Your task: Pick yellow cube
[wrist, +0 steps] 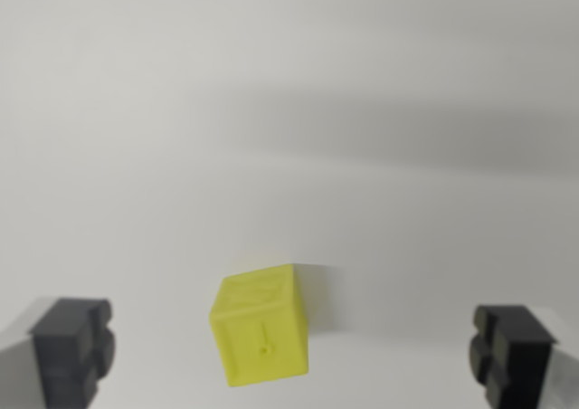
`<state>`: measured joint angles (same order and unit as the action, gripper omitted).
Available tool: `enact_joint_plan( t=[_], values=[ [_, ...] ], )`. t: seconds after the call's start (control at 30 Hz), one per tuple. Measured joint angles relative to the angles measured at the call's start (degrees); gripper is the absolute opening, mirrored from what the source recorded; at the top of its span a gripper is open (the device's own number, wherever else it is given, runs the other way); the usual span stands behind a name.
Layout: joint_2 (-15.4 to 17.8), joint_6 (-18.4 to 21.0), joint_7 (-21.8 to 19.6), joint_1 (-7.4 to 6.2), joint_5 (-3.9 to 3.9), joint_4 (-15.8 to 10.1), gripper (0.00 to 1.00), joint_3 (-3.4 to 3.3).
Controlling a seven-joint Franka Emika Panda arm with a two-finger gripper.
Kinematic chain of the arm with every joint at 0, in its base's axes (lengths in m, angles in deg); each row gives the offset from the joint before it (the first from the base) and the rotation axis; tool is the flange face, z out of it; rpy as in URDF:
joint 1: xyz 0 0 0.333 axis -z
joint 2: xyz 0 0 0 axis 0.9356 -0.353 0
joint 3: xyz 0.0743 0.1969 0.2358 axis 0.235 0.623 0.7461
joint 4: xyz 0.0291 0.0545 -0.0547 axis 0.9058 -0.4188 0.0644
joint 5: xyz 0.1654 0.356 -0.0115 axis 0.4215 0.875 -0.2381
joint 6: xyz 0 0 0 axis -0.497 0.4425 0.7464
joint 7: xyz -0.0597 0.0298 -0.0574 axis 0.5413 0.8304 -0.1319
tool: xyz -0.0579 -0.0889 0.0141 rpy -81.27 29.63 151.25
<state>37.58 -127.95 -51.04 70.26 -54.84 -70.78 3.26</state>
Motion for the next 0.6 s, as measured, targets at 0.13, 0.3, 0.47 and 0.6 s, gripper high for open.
enact_joint_plan(
  t=[0.13,0.3,0.47,0.6],
  values=[
    [0.10,-1.82,1.03,-0.02,0.04,-1.91,1.00,0.00],
    [0.11,-4.09,2.30,-0.05,0.09,-4.25,1.00,0.00],
    [0.02,-6.41,3.60,-0.07,0.16,-6.46,1.00,0.00],
    [-0.15,-8.29,4.64,-0.10,0.22,-8.19,1.00,0.00]
  ],
)
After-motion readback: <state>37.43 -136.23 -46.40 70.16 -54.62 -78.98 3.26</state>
